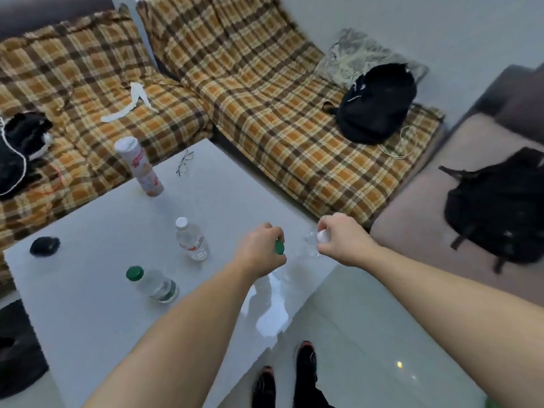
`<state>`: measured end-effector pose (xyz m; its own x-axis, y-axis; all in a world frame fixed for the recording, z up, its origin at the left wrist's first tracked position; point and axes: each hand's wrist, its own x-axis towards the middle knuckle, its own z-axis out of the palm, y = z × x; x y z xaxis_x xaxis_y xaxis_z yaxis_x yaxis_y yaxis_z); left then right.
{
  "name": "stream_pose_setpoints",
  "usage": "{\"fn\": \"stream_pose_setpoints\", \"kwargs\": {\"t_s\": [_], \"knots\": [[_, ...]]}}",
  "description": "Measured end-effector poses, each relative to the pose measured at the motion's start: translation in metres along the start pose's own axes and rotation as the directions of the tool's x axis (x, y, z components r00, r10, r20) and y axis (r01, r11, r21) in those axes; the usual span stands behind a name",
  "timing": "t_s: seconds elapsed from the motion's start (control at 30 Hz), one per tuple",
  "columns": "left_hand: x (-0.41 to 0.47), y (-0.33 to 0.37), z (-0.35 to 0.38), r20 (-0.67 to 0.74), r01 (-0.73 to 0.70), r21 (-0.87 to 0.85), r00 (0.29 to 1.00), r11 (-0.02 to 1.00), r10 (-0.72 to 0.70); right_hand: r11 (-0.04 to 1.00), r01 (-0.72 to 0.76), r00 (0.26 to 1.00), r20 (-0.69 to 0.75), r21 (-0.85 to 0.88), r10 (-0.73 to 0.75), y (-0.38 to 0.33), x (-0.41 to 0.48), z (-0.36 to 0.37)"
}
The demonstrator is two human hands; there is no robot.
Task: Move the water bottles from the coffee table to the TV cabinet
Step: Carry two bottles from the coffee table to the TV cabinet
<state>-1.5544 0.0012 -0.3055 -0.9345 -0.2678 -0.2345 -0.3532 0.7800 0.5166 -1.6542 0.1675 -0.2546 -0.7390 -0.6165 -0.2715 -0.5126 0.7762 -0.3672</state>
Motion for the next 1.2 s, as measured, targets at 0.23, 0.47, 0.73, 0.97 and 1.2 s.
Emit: {"fn": "stream_pose_setpoints", "kwargs": {"t_s": [0.23, 0.47, 0.73, 0.97, 1.2], "knots": [[0.003, 0.081, 0.027, 0.092, -0.328, 0.009, 0.941, 0.944, 0.326, 0.872, -0.369, 0.881, -0.178, 0.323, 0.439, 0.053, -0.099, -0.015], [-0.04, 0.171, 0.089, 0.247, -0.554, -0.044, 0.8, 0.831, 0.546, 0.652, -0.538, 0.662, -0.211, 0.534, 0.719, 0.094, -0.234, 0.008], [-0.189, 0.246, 0.15, 0.428, -0.804, -0.055, 0.516, 0.592, 0.742, 0.409, -0.526, 0.347, -0.251, 0.746, 0.904, 0.083, -0.427, 0.052], [-0.347, 0.305, 0.201, 0.526, -0.937, -0.16, 0.186, 0.312, 0.83, 0.192, -0.548, 0.035, -0.207, 0.814, 0.978, 0.042, -0.614, 0.11], [-0.482, 0.339, 0.255, 0.6, -0.947, -0.312, -0.135, 0.075, 0.789, -0.015, -0.517, -0.24, -0.128, 0.856, 0.962, -0.009, -0.748, 0.168]]}}
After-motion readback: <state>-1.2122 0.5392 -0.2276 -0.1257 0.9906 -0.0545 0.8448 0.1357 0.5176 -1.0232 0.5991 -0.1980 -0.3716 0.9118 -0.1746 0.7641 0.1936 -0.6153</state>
